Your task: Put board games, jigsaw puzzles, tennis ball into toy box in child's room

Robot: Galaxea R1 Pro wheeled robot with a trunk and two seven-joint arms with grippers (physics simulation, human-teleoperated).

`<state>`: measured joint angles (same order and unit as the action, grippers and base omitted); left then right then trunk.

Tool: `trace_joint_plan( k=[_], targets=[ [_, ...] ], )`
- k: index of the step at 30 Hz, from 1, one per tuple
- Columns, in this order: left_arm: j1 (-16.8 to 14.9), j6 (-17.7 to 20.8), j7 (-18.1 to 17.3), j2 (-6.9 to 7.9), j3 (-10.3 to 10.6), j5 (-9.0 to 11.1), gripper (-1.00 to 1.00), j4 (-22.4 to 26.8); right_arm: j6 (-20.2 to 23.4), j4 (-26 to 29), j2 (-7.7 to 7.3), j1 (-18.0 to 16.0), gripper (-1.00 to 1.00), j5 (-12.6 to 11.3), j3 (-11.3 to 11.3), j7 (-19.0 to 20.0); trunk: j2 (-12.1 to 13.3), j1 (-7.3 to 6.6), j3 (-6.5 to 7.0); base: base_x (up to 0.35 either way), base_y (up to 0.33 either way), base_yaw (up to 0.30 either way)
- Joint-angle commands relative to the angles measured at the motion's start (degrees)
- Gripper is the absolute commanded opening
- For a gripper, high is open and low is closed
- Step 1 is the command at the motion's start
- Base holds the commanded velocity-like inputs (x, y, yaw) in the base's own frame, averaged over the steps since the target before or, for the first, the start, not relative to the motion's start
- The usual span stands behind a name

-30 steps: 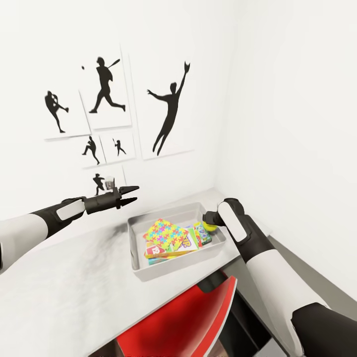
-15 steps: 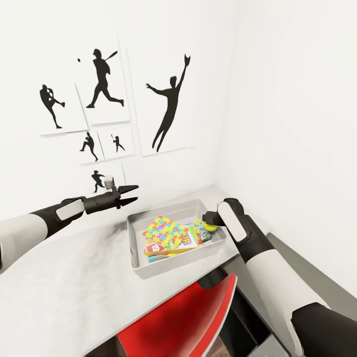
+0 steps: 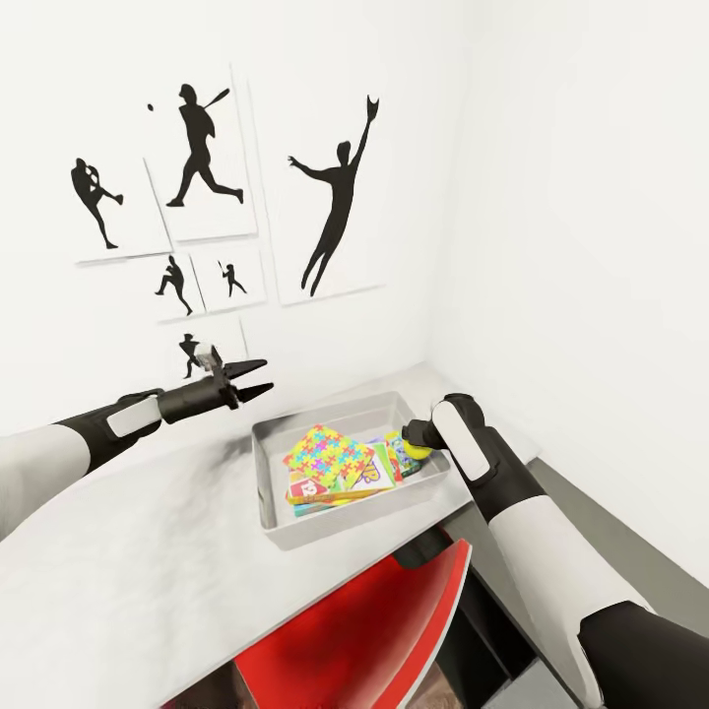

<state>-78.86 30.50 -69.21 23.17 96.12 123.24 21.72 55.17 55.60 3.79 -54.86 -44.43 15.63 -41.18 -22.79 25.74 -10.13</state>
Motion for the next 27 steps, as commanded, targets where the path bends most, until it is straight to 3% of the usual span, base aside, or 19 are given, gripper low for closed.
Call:
trace_joint_plan(
  k=[1, 8, 19, 20, 27],
  targets=[
    [-0.18, 0.80, -1.36, 0.35, 0.47, 0.60, 1.00, 0.49, -0.07, 0.03, -0.01, -0.07, -1.00, -0.75, 0.10, -0.78, -0.13, 0.04, -0.14, 0.000, 0.000, 0.000],
    [-0.83, 1.53, -4.89, 4.63, 0.28, -1.28, 1.00, 7.81, -0.07, 0.05, -0.01, -0.08, -1.00, -0.75, 0.10, -0.78, -0.13, 0.04, -0.15, 0.000, 0.000, 0.000],
    [-0.95, 1.33, -4.97, 5.40, 0.31, -1.86, 1.00, 9.20, -0.07, 0.25, -0.01, -0.07, -1.00, -0.75, 0.10, -0.78, -0.13, 0.04, -0.15, 0.000, 0.000, 0.000],
    [-0.95, 1.32, -4.97, 5.41, 0.31, -1.86, 1.00, 9.20, -0.07, 0.26, -0.03, -0.07, 1.00, -0.75, 0.10, -0.79, -0.13, 0.04, -0.15, 0.000, 0.000, 0.000],
    [-0.95, 1.26, -4.97, 5.55, 0.30, -1.87, 1.00, 9.19, -0.07, 0.30, -0.09, -0.07, 1.00, -0.75, 0.05, -0.83, -0.13, 0.04, -0.15, 0.000, 0.000, 0.000]
  ],
)
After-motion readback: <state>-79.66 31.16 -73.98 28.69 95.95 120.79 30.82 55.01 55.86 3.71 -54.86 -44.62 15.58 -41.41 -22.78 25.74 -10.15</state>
